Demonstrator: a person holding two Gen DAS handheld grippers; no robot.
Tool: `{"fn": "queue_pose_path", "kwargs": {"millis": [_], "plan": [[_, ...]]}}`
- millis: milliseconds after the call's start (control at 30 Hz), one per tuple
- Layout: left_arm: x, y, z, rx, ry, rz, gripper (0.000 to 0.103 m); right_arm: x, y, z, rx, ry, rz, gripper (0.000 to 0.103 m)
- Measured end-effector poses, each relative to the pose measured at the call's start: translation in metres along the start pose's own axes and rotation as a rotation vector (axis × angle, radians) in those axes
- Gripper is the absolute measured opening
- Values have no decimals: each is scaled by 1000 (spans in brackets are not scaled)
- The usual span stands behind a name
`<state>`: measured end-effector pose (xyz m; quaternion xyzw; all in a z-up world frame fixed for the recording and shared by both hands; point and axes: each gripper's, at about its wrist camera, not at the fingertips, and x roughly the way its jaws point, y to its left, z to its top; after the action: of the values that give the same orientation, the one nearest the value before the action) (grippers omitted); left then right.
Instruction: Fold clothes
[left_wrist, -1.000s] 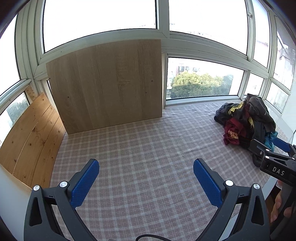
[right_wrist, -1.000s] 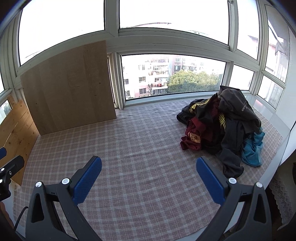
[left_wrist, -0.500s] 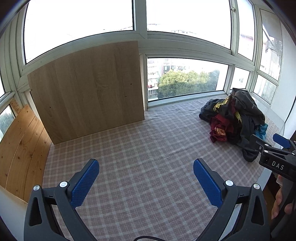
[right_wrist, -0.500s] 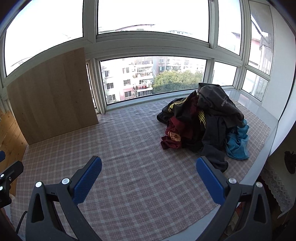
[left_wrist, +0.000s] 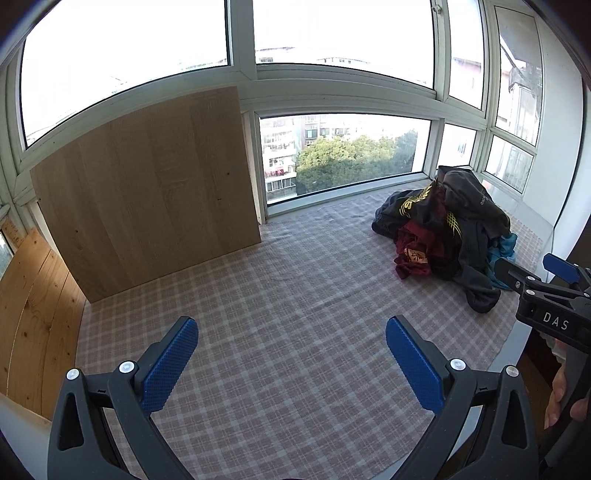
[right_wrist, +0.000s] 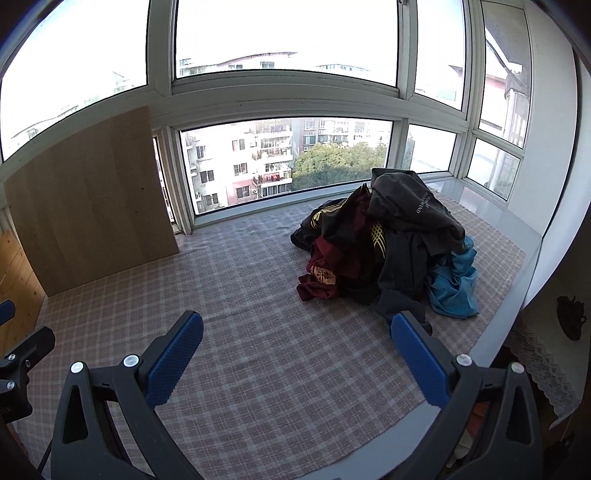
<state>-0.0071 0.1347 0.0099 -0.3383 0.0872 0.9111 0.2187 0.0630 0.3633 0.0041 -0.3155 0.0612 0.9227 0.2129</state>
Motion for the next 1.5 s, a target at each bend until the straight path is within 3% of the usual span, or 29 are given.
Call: {"fn": "queue_pose_path", "kwargs": {"millis": [233, 367, 600, 733, 833, 900, 1067, 1167, 1500], "plan": [[12, -24, 7, -7, 13, -40, 103, 9, -32, 2, -5, -37, 38, 103], [23, -39, 13, -52, 17, -36, 103, 31, -62, 8, -5, -8, 49, 103], [49, -61, 19, -205, 5, -17, 102, 82, -153, 21, 78, 30, 76, 103], [72, -92, 29, -182, 69, 36, 102, 109, -211, 32, 91, 14, 72, 103], [84, -122, 35, -140, 68, 99, 102, 129, -252, 40, 89, -6, 57, 103], [92, -138, 40, -128, 77, 94, 102, 145, -274, 47, 65, -1, 38, 103], [103, -168, 51, -124, 82, 70, 102, 184, -307, 66, -27, 13, 2, 103], [109, -181, 57, -134, 91, 54, 102, 205, -322, 73, -28, 39, 69, 100], [124, -185, 64, -164, 98, 95, 102, 246, -355, 86, -43, 83, 71, 99]]}}
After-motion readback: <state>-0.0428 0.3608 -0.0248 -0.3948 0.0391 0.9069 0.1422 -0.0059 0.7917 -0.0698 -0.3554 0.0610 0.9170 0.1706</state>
